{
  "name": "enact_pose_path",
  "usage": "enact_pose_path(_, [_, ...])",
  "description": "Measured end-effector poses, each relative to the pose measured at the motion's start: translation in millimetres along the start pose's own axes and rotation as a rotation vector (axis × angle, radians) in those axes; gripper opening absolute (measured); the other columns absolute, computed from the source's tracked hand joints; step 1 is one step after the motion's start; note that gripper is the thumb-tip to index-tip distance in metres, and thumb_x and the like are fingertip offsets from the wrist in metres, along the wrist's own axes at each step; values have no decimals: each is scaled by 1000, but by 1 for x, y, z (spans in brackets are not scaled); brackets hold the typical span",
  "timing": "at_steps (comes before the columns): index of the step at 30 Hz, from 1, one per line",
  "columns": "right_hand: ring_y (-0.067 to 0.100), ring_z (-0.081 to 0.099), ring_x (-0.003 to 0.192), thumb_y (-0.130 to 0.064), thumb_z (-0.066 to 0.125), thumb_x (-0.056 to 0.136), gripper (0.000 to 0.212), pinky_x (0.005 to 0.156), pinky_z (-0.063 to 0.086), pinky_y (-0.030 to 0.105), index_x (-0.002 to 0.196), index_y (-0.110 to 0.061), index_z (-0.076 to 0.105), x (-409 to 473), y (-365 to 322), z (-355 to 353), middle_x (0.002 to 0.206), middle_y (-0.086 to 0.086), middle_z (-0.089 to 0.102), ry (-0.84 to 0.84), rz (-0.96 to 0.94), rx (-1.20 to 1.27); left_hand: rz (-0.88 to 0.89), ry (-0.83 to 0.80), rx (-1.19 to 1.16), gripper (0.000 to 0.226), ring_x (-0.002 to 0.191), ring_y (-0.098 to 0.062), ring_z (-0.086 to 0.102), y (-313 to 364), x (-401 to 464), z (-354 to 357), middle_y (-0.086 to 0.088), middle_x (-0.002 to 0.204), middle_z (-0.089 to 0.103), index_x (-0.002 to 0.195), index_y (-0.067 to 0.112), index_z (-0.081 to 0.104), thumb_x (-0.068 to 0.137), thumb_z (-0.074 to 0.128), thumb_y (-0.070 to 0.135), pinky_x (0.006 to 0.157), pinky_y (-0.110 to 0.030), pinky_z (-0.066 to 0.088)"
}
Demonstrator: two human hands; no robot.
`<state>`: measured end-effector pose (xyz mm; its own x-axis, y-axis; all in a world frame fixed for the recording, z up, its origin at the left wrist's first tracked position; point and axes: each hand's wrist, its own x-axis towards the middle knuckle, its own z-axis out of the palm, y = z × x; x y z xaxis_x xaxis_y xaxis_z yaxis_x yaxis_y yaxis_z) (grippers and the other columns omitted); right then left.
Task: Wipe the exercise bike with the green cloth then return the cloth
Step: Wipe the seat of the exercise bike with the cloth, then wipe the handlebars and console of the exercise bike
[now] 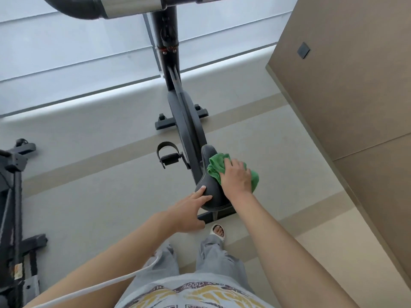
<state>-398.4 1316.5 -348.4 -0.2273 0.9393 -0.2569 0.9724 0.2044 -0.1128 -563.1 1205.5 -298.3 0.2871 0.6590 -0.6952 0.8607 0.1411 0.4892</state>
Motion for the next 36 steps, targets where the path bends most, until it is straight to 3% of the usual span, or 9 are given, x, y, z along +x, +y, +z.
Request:
enact_pose_path(2, [31,52,129,-18,51,102,46,101,46,50,148,-19,49,-18,-12,-4,142,8,55,21,54,-38,25,3,-15,77,153,-21,37,-10,-8,-9,11,177,7,162,31,36,91,65,23,118,-34,38])
enact_pose_path(5, [32,53,127,-5,54,96,53,97,48,49,147,-16,54,-51,-33,-5,138,11,56,72,99,-28,60,29,-23,65,151,-21,40,-33,-29,-24,8,174,22,157,29,43,95,62,21,119,-33,34])
enact_pose_path(10, [30,49,126,0,53,95,57,97,48,46,148,-19,56,-87,-85,1,139,9,52,53,168,62,94,113,-22,49,149,-21,42,-83,-66,-67,4,168,35,149,25,53,100,59,17,121,-33,32])
enact_pose_path(14, [29,46,125,2,53,94,57,97,45,45,145,-21,57,-91,-136,-7,137,7,50,-20,93,119,133,231,-52,46,148,-19,42,-116,-95,-103,3,163,42,145,22,57,101,59,13,114,-22,27])
enact_pose_path(17, [31,47,127,-5,60,95,52,101,45,49,145,-19,57,-86,-177,-22,135,8,52,11,73,188,163,300,-68,46,146,-19,45,-135,-119,-124,3,161,44,146,21,57,100,59,12,117,-26,31])
enact_pose_path(22, [32,49,124,1,56,92,60,100,46,46,149,-17,56,-65,-226,-65,134,10,54,150,1,228,195,445,-106,40,134,-17,55,-165,-152,-155,8,156,48,140,24,62,101,60,16,103,-18,32])
enact_pose_path(30, [31,50,123,8,55,91,63,100,49,46,150,-12,56,-40,-264,-139,134,12,55,308,-98,290,233,649,-124,42,142,-17,48,-176,-182,-201,12,156,47,142,31,60,101,60,24,118,-35,38])
enact_pose_path(36, [29,50,120,9,58,92,60,103,50,46,149,-8,57,-14,-275,-173,130,12,56,370,-149,377,250,748,-128,40,138,-15,50,-179,-184,-234,14,156,46,143,31,59,103,58,23,111,-27,35])
